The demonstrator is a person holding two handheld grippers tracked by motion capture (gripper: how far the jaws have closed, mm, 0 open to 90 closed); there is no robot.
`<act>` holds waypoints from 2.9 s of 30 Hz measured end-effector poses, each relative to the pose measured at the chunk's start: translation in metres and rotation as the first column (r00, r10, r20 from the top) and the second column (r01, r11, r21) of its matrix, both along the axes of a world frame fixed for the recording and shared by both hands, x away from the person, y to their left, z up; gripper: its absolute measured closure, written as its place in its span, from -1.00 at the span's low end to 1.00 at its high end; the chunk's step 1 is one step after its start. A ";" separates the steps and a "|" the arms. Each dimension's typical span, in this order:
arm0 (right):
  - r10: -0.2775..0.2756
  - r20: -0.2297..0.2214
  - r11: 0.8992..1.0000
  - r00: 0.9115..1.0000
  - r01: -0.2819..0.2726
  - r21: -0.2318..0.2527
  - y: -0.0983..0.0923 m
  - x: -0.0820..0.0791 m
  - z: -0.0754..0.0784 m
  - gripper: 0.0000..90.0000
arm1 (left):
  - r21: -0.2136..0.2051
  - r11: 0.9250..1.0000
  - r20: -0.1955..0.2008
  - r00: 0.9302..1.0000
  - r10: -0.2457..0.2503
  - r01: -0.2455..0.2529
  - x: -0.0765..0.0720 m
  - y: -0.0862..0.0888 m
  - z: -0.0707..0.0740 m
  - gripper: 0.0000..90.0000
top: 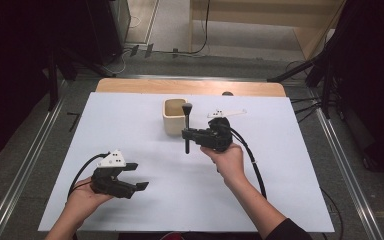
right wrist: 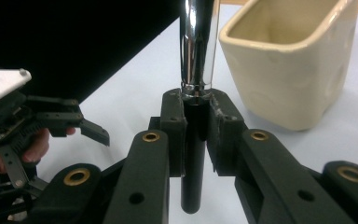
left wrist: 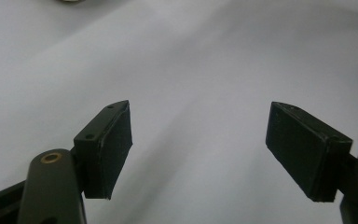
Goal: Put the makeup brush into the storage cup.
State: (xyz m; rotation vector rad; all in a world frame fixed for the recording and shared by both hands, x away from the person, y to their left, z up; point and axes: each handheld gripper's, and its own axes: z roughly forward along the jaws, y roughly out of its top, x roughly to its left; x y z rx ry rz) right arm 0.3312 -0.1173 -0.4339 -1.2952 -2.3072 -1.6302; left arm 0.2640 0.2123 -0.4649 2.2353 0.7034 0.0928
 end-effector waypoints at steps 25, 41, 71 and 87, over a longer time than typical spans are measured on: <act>-0.041 0.048 0.999 0.998 0.043 -0.032 0.006 0.032 0.031 0.78 | 0.003 1.000 -0.007 1.000 0.001 -0.001 0.001 0.000 -0.001 -0.47; -0.057 0.075 0.997 0.996 0.060 -0.043 0.011 0.057 0.052 0.78 | -0.010 1.000 -0.013 1.000 -0.004 0.004 0.001 0.000 0.000 -0.47; -0.170 0.215 0.979 0.962 0.190 -0.077 0.035 0.092 0.053 0.77 | -0.023 1.000 -0.018 1.000 -0.019 0.018 0.002 -0.001 0.000 -0.47; -0.214 0.262 0.966 0.941 0.244 -0.088 0.043 0.100 0.039 0.77 | -0.028 0.999 -0.020 1.000 -0.021 0.020 0.003 -0.001 0.000 -0.47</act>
